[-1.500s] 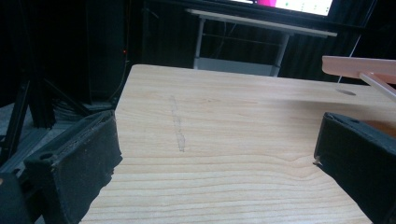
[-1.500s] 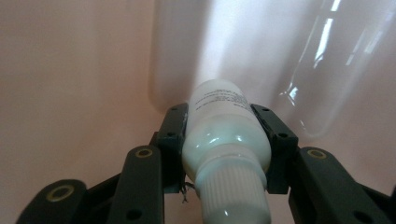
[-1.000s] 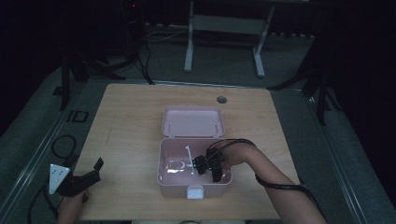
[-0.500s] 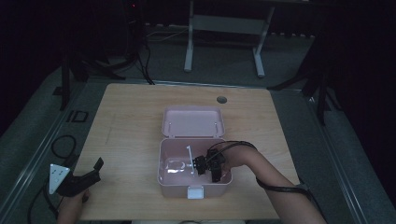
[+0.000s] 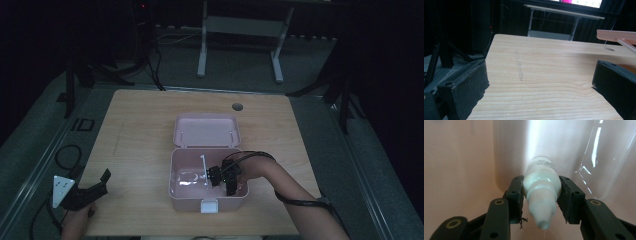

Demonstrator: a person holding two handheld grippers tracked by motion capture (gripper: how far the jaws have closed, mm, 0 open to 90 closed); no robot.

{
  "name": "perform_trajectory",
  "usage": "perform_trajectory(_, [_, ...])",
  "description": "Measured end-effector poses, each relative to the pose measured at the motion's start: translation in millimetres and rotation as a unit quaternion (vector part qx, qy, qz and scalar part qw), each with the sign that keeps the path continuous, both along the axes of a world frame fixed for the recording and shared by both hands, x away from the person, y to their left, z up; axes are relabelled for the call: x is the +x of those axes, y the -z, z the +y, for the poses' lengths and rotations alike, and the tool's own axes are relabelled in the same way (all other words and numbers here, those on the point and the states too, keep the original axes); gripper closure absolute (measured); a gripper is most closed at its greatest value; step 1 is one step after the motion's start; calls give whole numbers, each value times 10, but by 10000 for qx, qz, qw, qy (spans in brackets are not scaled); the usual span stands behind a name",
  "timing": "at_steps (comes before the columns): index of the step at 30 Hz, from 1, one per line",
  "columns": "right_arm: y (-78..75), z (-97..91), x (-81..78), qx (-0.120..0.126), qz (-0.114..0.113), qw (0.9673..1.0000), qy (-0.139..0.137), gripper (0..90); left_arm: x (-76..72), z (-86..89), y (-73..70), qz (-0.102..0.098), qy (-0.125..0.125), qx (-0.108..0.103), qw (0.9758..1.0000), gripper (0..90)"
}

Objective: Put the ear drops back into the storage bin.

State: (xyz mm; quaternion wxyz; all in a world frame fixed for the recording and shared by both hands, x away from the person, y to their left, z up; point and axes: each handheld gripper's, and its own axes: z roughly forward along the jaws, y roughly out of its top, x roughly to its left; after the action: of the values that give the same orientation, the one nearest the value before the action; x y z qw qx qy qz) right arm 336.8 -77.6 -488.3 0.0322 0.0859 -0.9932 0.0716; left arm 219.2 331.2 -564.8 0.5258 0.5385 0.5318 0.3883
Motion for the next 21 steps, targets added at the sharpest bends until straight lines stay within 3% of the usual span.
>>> perform_trajectory(7, [-146, -15, 13, 124, -88, 9999, -20, 550, 0, -1, 0, 2, -8, 5, 10000, 4])
perform_trajectory(14, [-385, -33, 53, 304, -240, 9992, 42, 530, 1, -1, -1, 7, -4, 9, 10000, 4])
perform_trajectory(21, [-539, -38, 79, 403, -368, 9984, 165, 444, 1, -2, -1, 4, -4, 10, 10000, 4])
